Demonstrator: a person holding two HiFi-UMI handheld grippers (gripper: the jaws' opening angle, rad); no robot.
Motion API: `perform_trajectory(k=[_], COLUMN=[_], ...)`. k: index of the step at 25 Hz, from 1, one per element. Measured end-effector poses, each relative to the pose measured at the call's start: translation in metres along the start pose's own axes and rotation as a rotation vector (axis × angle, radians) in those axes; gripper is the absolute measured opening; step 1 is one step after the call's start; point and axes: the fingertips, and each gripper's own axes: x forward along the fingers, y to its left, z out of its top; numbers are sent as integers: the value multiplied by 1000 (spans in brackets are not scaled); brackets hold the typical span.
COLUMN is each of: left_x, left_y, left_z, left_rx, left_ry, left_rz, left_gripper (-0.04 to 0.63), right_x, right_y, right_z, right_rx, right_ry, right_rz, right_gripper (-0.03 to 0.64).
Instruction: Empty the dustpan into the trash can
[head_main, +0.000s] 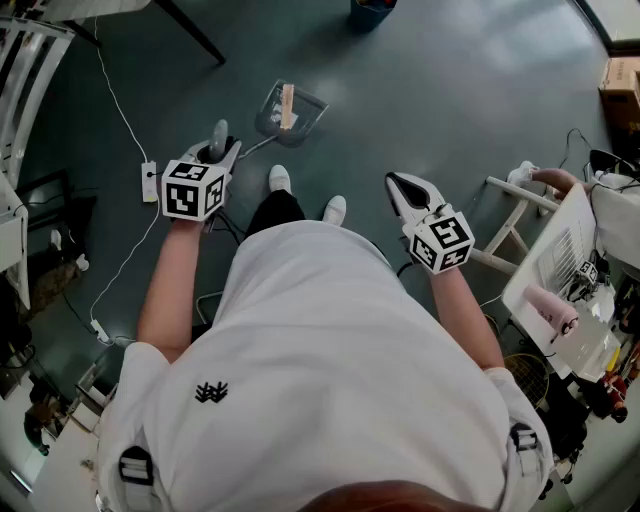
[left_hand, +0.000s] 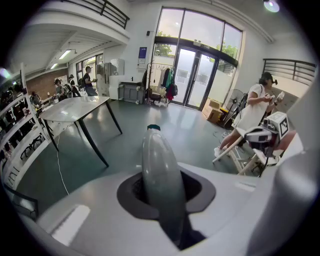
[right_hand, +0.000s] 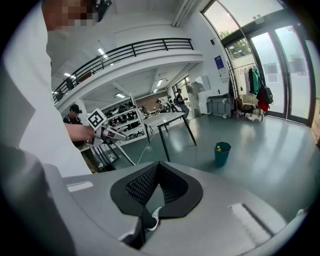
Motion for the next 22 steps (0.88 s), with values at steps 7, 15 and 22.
perform_trajectory(k=[7, 15, 22], left_x=[-4, 19, 57], left_y=[-32, -34, -1], left_z=[18, 66, 134], left_rx=[-11, 0, 33], left_ry=[-21, -43, -52], left_rz=[13, 1, -59], left_gripper=[115, 115, 115], right_x=[-32, -25, 16], right_y=[-12, -47, -98], right_z=[-8, 3, 51], right_rx=[2, 27, 35], right_ry=[-32, -58, -42], right_rz=[3, -32, -94], right_gripper=[0, 2, 54])
